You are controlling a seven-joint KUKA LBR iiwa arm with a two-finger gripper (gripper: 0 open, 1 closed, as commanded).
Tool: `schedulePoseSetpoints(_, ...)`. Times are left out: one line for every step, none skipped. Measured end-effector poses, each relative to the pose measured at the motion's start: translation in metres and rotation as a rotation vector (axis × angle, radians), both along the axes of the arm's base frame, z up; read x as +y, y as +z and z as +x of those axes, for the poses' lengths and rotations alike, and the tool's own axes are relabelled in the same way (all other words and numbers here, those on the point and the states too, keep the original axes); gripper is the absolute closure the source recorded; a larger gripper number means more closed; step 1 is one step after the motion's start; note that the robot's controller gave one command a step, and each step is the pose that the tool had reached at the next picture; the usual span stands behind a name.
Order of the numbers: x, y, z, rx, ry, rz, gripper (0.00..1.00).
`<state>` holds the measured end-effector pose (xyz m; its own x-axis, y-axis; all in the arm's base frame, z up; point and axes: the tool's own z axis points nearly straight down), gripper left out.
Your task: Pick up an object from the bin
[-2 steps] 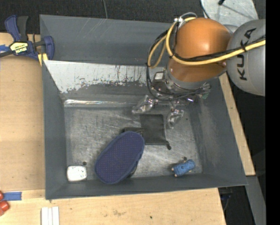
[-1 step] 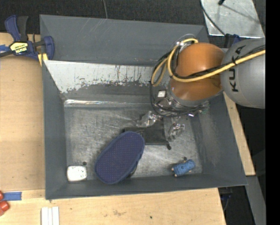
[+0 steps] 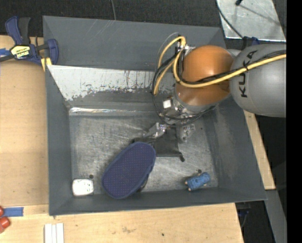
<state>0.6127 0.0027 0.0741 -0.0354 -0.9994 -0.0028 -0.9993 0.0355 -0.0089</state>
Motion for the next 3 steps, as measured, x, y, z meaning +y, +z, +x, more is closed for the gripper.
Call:
schedulePoseSetpoints(0.004, 0.003, 0.001, -0.004, -0.002, 0.007, 1.00)
schedulePoseSetpoints(0.003, 0.048, -0.050, 0.008, 0.132, -0.002, 1.00)
schedulePoseSetpoints(0.015, 0.070, -0.047, 0.004, 0.121, -0.001, 1.00)
